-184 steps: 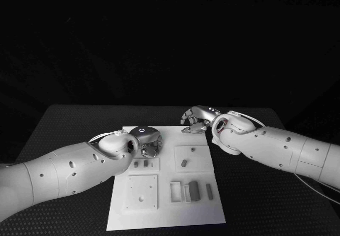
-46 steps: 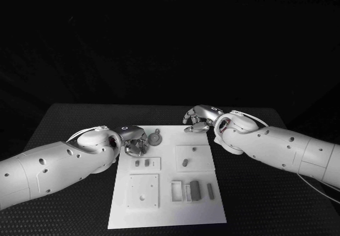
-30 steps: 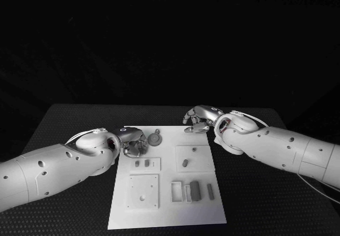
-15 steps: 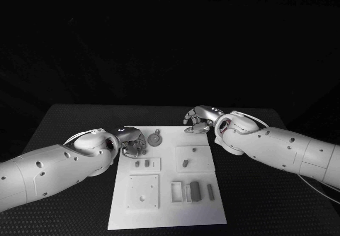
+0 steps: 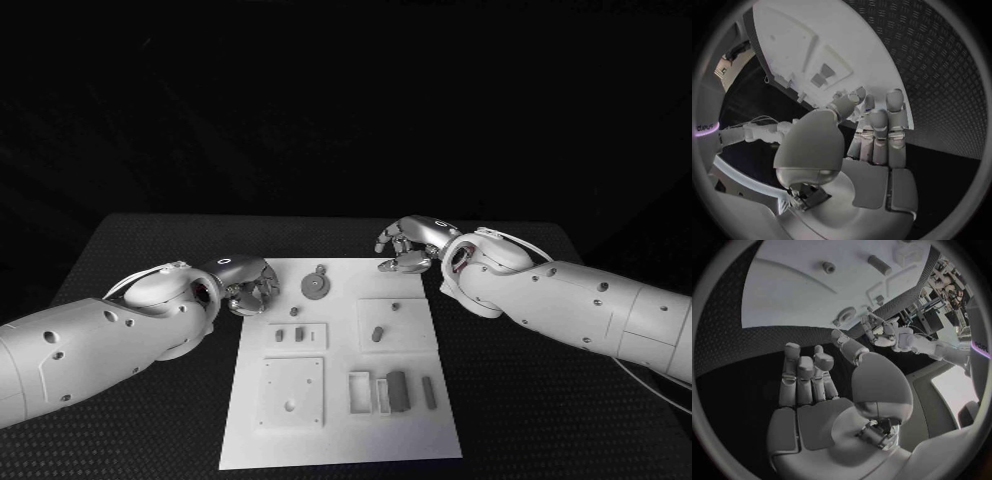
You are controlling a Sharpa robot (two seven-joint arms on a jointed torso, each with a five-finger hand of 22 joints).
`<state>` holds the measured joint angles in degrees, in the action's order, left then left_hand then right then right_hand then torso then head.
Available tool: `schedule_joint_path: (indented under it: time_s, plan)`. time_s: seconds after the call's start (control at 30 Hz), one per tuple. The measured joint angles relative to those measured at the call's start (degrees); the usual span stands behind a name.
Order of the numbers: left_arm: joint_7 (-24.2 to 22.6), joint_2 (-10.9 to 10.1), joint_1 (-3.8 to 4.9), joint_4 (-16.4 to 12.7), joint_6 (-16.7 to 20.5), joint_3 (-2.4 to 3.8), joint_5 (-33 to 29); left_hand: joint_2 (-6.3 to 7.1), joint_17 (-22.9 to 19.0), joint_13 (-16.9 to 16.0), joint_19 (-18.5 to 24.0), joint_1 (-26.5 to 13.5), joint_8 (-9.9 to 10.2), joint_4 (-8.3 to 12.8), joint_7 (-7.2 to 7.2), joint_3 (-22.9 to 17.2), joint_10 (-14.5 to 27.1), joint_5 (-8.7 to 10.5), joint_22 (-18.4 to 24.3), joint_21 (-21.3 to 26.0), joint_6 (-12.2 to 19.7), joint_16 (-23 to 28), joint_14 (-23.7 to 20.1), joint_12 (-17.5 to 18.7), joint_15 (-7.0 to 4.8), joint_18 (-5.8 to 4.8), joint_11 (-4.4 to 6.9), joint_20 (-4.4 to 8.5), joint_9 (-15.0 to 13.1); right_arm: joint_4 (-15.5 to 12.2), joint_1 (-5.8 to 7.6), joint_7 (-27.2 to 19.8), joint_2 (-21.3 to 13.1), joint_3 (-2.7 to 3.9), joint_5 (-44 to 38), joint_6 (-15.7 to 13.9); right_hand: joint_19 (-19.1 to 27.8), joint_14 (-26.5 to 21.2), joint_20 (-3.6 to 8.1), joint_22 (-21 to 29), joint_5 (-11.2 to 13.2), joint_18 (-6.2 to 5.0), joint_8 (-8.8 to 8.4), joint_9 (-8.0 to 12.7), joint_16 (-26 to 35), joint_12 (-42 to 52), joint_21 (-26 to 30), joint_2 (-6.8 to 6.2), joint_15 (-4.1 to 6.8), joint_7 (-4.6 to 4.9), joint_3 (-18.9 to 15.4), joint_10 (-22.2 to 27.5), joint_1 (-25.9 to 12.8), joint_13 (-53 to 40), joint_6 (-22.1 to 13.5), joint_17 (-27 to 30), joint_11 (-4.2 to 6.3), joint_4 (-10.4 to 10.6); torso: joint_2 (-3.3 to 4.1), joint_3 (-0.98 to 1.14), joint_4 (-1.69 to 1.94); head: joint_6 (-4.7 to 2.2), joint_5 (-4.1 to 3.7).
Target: Assemble the parts on the task board
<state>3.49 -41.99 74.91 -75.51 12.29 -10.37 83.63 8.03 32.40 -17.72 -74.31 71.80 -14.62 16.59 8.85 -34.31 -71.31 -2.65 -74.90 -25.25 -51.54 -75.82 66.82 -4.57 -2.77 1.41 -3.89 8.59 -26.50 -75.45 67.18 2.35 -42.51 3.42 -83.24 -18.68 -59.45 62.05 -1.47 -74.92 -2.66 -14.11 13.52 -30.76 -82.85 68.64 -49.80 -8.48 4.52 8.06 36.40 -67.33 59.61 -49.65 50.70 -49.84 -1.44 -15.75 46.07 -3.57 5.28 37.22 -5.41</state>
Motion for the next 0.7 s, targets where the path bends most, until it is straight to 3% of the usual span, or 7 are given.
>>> schedule_joint_path:
  time_s: [0.1, 0.27, 0.53, 0.7]
  plan:
    - [-0.34, -0.93, 0.04, -0.23, 1.17, 0.95, -1.87, 0.0, -0.13, 0.0, 0.2, 0.0, -0.19, 0.0, 0.37, 0.0, 0.0, 0.0, 0.0, 0.15, -0.37, 0.19, 0.0, 0.0, 0.0, 0.02, 0.0, -0.21, -0.14, -0.34, -0.05, -1.05, -0.68, 0.0, 0.91, -0.57, 1.34, -1.15, -0.52, 0.0, 0.0, 0.33, -0.02, 0.0, 1.13, -1.06, 0.86, -0.13, -0.14, 0.13, -0.02, 1.26, 0.13, 0.45, -0.43, 0.47, -0.17, -0.3, -0.01, 0.01, 0.02, -0.05, -0.05]
    - [-1.05, -2.46, 0.08, -0.82, 2.81, 1.86, -5.86, 0.0, -0.27, -0.08, 0.2, 0.0, -0.86, -0.16, 0.54, -0.16, 0.0, 0.0, 0.0, 0.35, -1.17, 0.28, -0.21, 0.0, 0.22, 0.02, 0.0, -0.21, -0.34, -1.29, -0.45, -2.72, -1.98, 0.0, 2.34, -1.35, 5.04, -4.06, -1.76, 0.27, 0.0, 0.39, -0.22, -0.02, 4.83, -4.78, 3.4, -0.17, -0.53, 0.05, 0.14, 4.71, 1.3, 2.62, -1.25, 2.5, -0.6, -0.46, -0.02, 0.01, 0.02, -0.18, -0.1]
    - [-2.5, -4.44, 0.08, -2.2, 4.26, 1.96, -15.43, 1.11, -0.52, -0.21, 0.39, -2.33, -1.19, -0.33, 0.34, 1.18, -0.01, 0.0, -0.04, 0.62, -1.38, 0.61, -0.21, 0.0, 0.22, 0.03, 0.01, -0.41, -0.48, -3.55, -1.63, -4.76, -4.31, -0.03, 3.65, -1.94, 10.23, -7.71, -3.87, 2.59, -0.22, 0.3, -0.22, -0.48, 14.39, -16.13, 8.64, -0.43, -1.62, 0.34, 0.53, 6.64, 2.1, 10.12, -1.74, 8.61, -1.1, -0.85, 0.01, 0.07, -0.09, -0.34, -0.24]
    - [-4.05, -5.78, 0.07, -3.4, 4.86, 1.96, -23.17, 0.63, -0.83, -0.3, 0.71, -3.74, -1.19, -0.03, 0.34, 3.04, 0.37, 0.0, -0.04, 1.26, -1.38, 1.19, -0.68, 0.0, 0.42, 0.04, -0.07, -0.72, -0.48, -4.86, -2.36, -5.55, -5.78, -0.25, 3.34, -1.58, 10.51, -6.13, -4.19, 3.01, -0.22, 0.31, 0.25, -0.92, 17.63, -31.56, 9.33, -0.57, -2.8, 0.36, 1.01, 6.64, 3.46, 20.23, -1.75, 11.73, -1.1, -0.85, 0.05, 0.07, -0.15, -0.47, -0.67]
